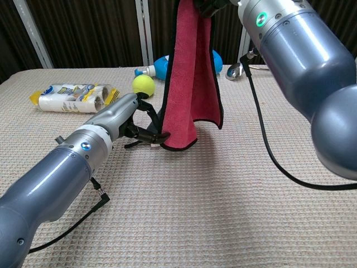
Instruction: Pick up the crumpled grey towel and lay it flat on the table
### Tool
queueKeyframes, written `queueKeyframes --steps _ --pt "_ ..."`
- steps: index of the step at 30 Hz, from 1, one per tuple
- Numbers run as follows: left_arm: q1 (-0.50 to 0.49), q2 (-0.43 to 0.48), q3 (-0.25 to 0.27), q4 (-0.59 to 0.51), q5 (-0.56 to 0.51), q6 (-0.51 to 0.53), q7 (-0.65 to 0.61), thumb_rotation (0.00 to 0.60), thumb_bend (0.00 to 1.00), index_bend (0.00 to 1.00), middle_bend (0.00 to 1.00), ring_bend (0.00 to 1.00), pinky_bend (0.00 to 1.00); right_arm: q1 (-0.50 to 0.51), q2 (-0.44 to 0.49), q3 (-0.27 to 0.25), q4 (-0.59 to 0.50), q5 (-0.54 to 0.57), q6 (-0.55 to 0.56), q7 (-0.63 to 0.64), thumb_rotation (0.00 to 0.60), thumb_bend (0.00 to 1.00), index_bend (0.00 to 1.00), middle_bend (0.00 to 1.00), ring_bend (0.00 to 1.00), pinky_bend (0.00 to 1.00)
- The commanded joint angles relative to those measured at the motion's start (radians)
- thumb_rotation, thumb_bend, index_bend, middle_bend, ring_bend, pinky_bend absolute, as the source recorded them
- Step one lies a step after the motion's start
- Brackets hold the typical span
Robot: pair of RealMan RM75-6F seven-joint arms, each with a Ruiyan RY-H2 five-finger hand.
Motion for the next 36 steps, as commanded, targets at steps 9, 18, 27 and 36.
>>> queueKeyframes --steps 9,18,27,36 --pt "-0.018 -0.007 -0.003 0.004 0.01 0.006 -0.023 0.6 0.36 0.65 0.04 0.0 0.0 -0.01 0.012 -0.001 -0.019 0.002 0.005 0.007 0.6 0.58 0.63 0.25 0.12 0.16" --pt "-0.016 0.05 -0.006 -0.039 0.028 0.017 -0.02 0.6 0.39 0.66 0.04 0.0 0.0 -0.026 0.035 0.008 -0.044 0.017 0.013 0.007 0.6 0.58 0.63 0.25 0.12 0.16" --pt "-0.021 0.142 -0.027 -0.111 0.04 0.023 0.003 0.6 0.39 0.67 0.04 0.0 0.0 -0.043 0.057 0.019 -0.077 0.043 0.021 0.007 0.6 0.58 0.63 0.25 0.12 0.16" --pt "-0.04 0.25 -0.055 -0.189 0.033 0.011 0.046 0.6 0.4 0.68 0.04 0.0 0.0 -0.065 0.087 0.022 -0.099 0.068 0.024 0.012 0.6 0.58 0.63 0.25 0.12 0.16"
